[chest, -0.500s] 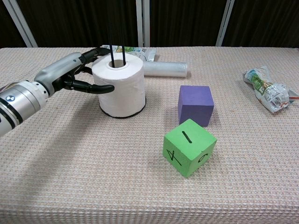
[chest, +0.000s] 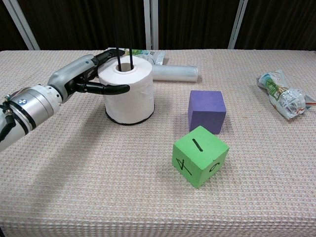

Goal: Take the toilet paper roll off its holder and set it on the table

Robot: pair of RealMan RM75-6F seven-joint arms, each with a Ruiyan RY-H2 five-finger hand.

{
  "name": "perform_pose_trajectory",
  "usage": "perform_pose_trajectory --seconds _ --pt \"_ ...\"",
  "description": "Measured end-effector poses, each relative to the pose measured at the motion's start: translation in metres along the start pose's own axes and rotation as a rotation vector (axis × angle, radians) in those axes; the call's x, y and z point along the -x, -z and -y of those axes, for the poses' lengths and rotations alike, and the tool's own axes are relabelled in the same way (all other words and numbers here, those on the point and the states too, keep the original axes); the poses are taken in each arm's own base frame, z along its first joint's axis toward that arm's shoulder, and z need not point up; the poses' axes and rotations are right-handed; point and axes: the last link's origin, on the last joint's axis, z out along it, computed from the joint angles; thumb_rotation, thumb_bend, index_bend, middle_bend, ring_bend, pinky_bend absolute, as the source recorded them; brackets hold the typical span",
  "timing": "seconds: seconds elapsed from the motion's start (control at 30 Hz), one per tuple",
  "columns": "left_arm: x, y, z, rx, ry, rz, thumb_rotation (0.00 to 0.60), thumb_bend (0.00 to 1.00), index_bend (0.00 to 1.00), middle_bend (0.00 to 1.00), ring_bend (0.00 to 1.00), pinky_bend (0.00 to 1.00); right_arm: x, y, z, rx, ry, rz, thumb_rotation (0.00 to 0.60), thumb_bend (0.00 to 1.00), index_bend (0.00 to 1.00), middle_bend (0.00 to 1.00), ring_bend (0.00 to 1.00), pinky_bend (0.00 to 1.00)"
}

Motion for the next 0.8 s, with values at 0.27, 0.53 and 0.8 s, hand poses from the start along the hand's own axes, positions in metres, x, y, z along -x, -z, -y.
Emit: perform_pose_trajectory --seconds 0.27,0.53,0.8 --pt "0.003 -0.005 0.001 -0.012 0.037 -0.018 0.6 0.03 0.0 0.15 0.09 0.19 -0.001 -0.001 -0.001 0.003 0.002 0.0 0.6 0.3 0.0 0.0 0.0 0.0" --pt "0.001 -0.01 -0.002 -0.01 0.125 -0.087 0.6 0.11 0.0 0.39 0.23 0.27 -0.002 0.0 -0.004 0.014 0.006 0.004 0.6 0.3 0.0 0.0 0.0 0.0" --pt "-0.014 -0.009 -0.015 0.029 0.186 -0.131 0.6 0.13 0.02 0.45 0.26 0.29 -0.002 0.0 -0.004 0.014 0.002 0.002 0.6 0.3 0.0 0.0 0.0 0.0"
